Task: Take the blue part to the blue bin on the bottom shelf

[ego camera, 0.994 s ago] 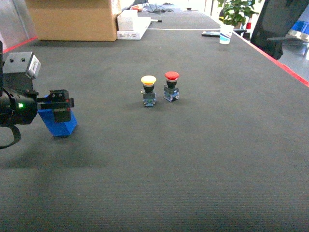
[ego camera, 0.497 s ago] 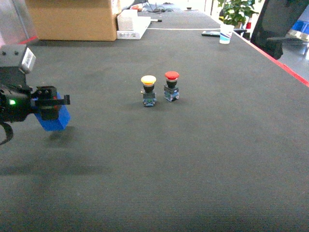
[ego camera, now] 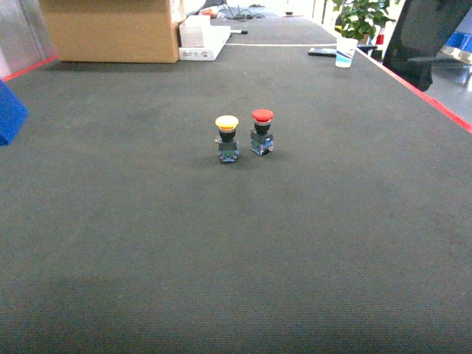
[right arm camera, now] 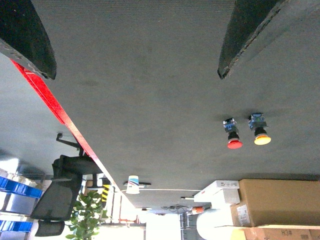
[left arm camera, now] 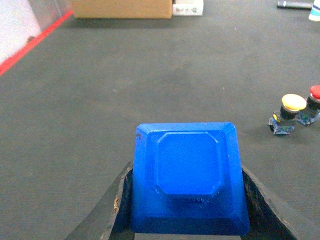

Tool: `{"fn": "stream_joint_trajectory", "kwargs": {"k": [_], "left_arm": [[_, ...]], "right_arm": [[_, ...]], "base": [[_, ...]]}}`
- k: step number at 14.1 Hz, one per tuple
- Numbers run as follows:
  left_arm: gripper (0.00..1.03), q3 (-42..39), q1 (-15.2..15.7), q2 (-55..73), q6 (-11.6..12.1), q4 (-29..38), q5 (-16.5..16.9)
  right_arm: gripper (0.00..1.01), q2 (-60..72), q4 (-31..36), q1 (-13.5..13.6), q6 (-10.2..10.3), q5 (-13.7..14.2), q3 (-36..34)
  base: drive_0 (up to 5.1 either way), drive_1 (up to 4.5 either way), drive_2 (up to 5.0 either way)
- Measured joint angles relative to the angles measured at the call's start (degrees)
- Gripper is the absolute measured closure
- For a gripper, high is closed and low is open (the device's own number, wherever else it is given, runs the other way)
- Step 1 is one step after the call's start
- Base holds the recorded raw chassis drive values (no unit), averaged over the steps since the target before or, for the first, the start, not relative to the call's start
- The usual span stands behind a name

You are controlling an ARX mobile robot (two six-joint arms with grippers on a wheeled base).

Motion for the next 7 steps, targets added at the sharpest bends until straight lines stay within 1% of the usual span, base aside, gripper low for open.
{"fn": "stream_joint_trajectory", "kwargs": {"k": [3, 4, 5, 6, 7], "left_arm": [[0.58, -7.19, -3.82, -18.53, -1.14, -5.97, -5.9], [0.58, -13.31, -8.68, -36.65, -1.97, -17.29, -13.64], [0.58, -13.92, -9.92, -42.07, -2.1, -20.55, -15.52], [0.58, -13.92, -10.64, -45.42, -2.12, -21.31, -16.48], [0.58, -13.79, -11.13, -46.49, -2.12, -21.4, -16.59]], "right_arm": [[0.03, 0.0, 0.0, 0.0, 0.0, 0.0, 0.0], [0.03, 0.0, 0.0, 0.0, 0.0, 0.02, 0.0], [0.03, 0.0, 0.0, 0.0, 0.0, 0.0, 0.0], [0.03, 0.0, 0.0, 0.0, 0.0, 0.02, 0.0], [0.03, 0.0, -0.02, 0.0, 0.0, 0.02, 0.0]], "base": [[0.0, 0.0, 0.0], [0.0, 0.0, 0.0], [0.0, 0.0, 0.0], [0.0, 0.0, 0.0], [0.0, 0.0, 0.0]]}}
